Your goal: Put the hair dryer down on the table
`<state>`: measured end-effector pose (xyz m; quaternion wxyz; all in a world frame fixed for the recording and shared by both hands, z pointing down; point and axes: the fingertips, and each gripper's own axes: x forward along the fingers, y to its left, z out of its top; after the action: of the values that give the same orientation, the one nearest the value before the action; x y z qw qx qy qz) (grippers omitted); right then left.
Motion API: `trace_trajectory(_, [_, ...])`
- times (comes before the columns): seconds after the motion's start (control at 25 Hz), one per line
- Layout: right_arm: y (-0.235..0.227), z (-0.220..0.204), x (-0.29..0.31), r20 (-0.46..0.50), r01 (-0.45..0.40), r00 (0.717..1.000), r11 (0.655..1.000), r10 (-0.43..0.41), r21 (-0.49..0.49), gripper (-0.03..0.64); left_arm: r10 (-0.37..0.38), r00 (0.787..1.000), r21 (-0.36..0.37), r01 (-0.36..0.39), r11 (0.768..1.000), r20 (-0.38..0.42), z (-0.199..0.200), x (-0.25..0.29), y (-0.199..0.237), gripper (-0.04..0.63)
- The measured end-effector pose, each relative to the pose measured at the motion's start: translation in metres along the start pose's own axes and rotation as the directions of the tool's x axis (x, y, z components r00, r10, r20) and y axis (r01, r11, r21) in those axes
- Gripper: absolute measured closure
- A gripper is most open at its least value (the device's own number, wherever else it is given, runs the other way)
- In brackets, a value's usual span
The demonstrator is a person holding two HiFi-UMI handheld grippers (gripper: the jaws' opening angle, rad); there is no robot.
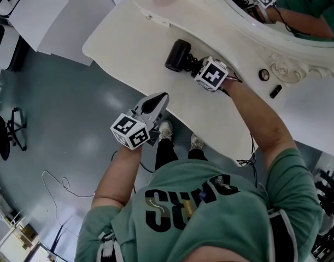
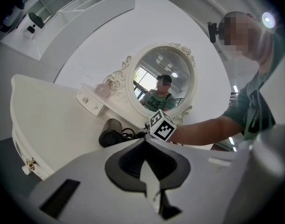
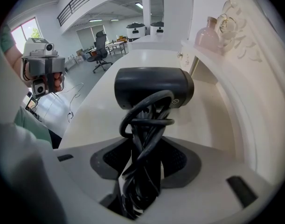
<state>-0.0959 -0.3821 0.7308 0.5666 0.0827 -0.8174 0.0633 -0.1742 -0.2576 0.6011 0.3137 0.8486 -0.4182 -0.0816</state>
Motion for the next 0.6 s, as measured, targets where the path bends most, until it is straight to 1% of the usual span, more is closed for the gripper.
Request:
trace_trajectory(0.08, [-0.001, 0.001, 0.001, 0.012, 0.01, 1.0, 1.0, -0.01, 0.003, 0.439, -0.001, 1.0, 0.001, 0.001, 1.0, 0.0, 0.0, -0.001, 0.0, 0.595])
trace_trajectory(0.16, [0.0, 0.002, 0.001, 0.022, 0.012, 1.0, 1.0, -0.013, 0.018, 0.393, -0.002, 1.0, 0.003, 0.002, 1.0, 0.0, 0.0, -0.001, -0.002, 0.595])
trace_trajectory(0.32, [0.001, 0.005, -0.001, 0.05, 0.017, 0.999, 1.0, -0.018, 0.022, 0.363, -0.002, 1.0, 0.005, 0.002, 1.0, 0.0, 0.0, -0.003, -0.004, 0.595])
trace_trajectory(0.44, [0.002, 0.01, -0.007, 0.085, 0.027, 0.996, 0.999, -0.029, 0.025, 0.348, -0.001, 1.0, 0.006, 0.001, 1.0, -0.001, 0.001, -0.005, -0.006, 0.595])
trace_trajectory(0.6, [0.002, 0.017, -0.022, 0.123, 0.046, 0.991, 0.998, -0.051, 0.04, 0.345, -0.003, 1.0, 0.014, 0.003, 1.0, -0.001, 0.004, -0.007, -0.011, 0.595])
